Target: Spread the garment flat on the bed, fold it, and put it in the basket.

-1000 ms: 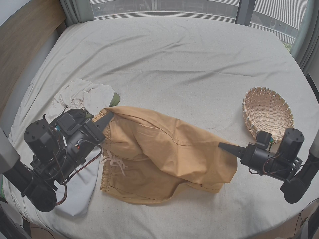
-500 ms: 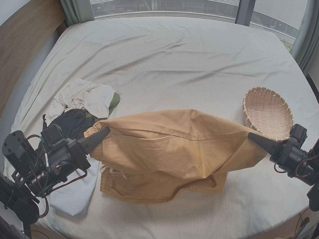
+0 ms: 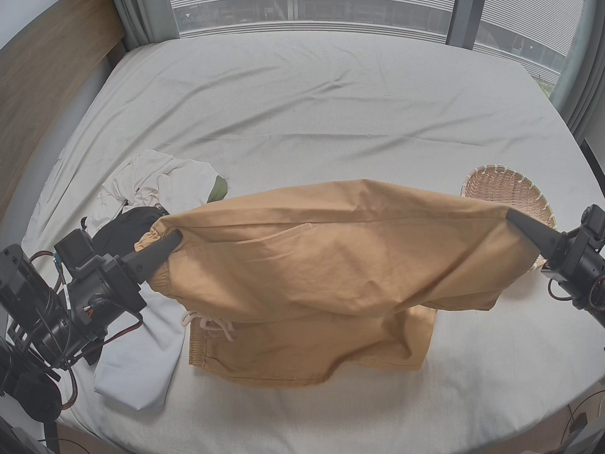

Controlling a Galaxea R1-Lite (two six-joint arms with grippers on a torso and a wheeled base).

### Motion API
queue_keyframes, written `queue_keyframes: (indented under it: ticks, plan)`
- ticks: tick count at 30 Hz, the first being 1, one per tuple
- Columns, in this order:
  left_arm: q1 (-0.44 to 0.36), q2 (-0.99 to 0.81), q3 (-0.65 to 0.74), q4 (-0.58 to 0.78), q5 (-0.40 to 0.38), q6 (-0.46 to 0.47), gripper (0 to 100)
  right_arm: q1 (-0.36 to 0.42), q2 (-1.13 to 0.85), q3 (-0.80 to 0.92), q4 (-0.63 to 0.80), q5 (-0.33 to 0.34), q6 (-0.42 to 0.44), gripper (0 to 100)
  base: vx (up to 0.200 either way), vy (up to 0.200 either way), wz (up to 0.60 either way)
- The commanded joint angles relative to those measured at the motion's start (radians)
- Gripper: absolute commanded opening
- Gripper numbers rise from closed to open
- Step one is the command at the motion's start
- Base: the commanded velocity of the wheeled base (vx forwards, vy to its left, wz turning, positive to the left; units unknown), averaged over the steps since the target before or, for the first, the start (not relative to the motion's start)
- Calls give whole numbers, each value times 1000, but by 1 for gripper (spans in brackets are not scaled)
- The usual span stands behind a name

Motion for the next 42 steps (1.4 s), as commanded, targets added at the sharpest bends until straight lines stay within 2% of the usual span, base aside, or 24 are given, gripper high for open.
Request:
queue_keyframes:
  ticks: [1, 14, 22, 23, 26, 33, 42]
  plan:
    - [28, -3, -5, 0, 0, -5, 0, -20, -5, -2, -2, 2, 0, 0, 0, 0, 0]
    - [86, 1, -31, 0, 0, -25, 0, -20, 18, -14, -7, 5, -6, 0, 0, 0, 0]
    - [80, 37, -142, 3, 12, -82, 0, -34, 127, -102, -8, 5, -18, 0, 0, 0, 0]
    - [81, 73, -195, 4, 52, -125, 0, -52, 192, -145, -10, 5, -30, 0, 0, 0, 0]
    - [85, 136, -232, 3, 98, -129, 0, -54, 250, -192, -10, 2, -30, 0, 0, 0, 0]
    - [80, 228, -283, 3, 106, -126, 0, -72, 331, -283, -10, 0, -30, 0, 0, 0, 0]
    - [77, 363, -399, 3, 152, -123, 0, -103, 481, -410, -11, -1, -30, 0, 0, 0, 0]
